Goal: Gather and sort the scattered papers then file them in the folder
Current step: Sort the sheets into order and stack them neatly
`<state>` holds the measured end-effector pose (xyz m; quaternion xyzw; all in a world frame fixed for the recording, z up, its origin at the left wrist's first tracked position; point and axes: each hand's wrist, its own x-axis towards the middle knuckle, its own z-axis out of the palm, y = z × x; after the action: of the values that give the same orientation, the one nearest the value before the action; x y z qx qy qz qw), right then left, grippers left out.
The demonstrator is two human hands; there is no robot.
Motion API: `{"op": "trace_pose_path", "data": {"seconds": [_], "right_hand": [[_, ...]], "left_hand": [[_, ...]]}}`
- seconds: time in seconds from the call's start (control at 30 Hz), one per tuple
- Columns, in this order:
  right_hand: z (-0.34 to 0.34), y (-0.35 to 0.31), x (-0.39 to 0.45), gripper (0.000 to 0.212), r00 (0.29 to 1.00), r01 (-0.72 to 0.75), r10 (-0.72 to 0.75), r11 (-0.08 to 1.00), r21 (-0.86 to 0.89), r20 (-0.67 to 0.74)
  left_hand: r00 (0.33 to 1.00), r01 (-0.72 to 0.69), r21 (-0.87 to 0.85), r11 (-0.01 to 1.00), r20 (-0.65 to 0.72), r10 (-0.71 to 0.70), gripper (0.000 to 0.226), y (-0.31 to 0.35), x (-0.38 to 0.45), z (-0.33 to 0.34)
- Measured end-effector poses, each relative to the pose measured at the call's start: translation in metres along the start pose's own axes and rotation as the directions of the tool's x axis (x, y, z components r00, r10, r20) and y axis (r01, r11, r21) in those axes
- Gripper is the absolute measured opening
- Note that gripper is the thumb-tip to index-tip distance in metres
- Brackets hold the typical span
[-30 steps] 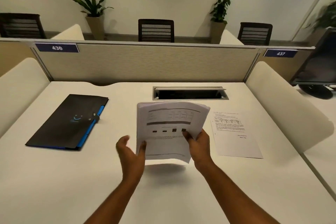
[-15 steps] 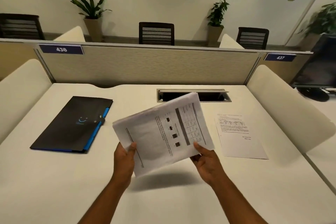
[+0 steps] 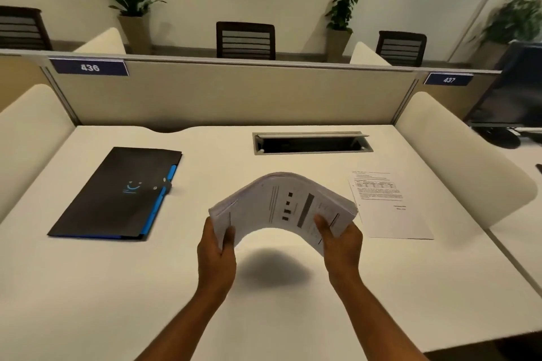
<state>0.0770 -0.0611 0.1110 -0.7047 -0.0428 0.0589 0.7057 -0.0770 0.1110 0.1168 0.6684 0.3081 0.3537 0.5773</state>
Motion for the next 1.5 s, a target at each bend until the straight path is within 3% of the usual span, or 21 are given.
{"op": "trace_pose_path", "data": {"seconds": [0.13, 0.23, 0.37, 0.43, 0.53, 0.7, 0.83, 0.97, 1.13, 1.23, 1.3, 1.4, 1.5], "right_hand": [[-0.003, 0.013, -0.013, 0.049, 1.000, -0.015, 0.017, 0.995, -0.096, 0.023], [-0.005, 0.021, -0.013, 0.041, 0.995, -0.083, 0.090, 0.986, -0.146, 0.044], [-0.004, 0.015, -0.009, 0.040, 1.000, 0.005, -0.008, 0.994, -0.111, -0.022], [-0.002, 0.018, -0.011, 0.044, 0.999, 0.018, -0.022, 0.995, -0.102, -0.031], [-0.001, 0.030, -0.013, 0.041, 0.996, -0.079, 0.083, 0.987, -0.138, 0.026], [-0.005, 0.021, 0.004, 0.039, 0.999, 0.031, -0.032, 0.991, -0.127, -0.007], [-0.012, 0.033, 0.003, 0.043, 0.994, -0.034, 0.054, 0.980, -0.198, 0.094], [-0.027, 0.031, 0.013, 0.041, 0.996, 0.031, -0.016, 0.985, -0.172, 0.091], [-0.038, 0.040, 0.024, 0.039, 0.984, -0.038, 0.062, 0.989, -0.145, 0.168], [-0.041, 0.021, 0.034, 0.056, 0.982, 0.048, -0.019, 0.987, -0.154, 0.189], [-0.045, 0.010, 0.039, 0.069, 0.962, 0.228, -0.186, 0.951, -0.207, 0.201], [-0.053, 0.004, 0.049, 0.075, 0.839, 0.541, -0.435, 0.736, -0.408, 0.328], [-0.057, 0.001, 0.057, 0.081, 0.792, 0.610, -0.453, 0.557, -0.563, 0.409]], "left_hand": [[1.000, 0.012, -0.005, 1.000, -0.019, -0.012, 0.038, -0.017, -0.004, -0.005], [0.994, 0.106, 0.014, 0.994, 0.021, -0.107, 0.033, -0.026, -0.007, 0.000], [0.995, 0.073, 0.014, 0.997, -0.072, -0.071, 0.037, -0.020, -0.009, 0.000], [0.998, 0.053, 0.025, 0.998, -0.035, -0.052, 0.032, -0.026, -0.012, 0.001], [0.991, 0.122, 0.079, 0.989, 0.039, -0.125, 0.029, -0.036, -0.018, 0.010], [0.994, 0.104, 0.051, 0.993, -0.037, -0.102, 0.046, -0.028, -0.019, 0.021], [0.985, 0.174, 0.111, 0.978, -0.017, -0.173, 0.030, -0.038, -0.024, 0.033], [0.986, 0.110, 0.109, 0.988, -0.134, -0.095, 0.028, -0.032, -0.022, 0.040], [0.986, 0.112, 0.122, 0.986, -0.134, -0.095, 0.034, -0.031, -0.031, 0.056], [0.979, 0.126, 0.096, 0.987, -0.171, -0.109, 0.035, -0.027, -0.029, 0.060], [0.980, 0.111, 0.091, 0.990, -0.174, -0.094, 0.035, -0.025, -0.028, 0.060], [0.977, 0.122, 0.111, 0.986, -0.188, -0.100, 0.035, -0.028, -0.031, 0.066], [0.977, 0.120, 0.153, 0.981, -0.191, -0.090, 0.044, -0.032, -0.035, 0.070]]}}
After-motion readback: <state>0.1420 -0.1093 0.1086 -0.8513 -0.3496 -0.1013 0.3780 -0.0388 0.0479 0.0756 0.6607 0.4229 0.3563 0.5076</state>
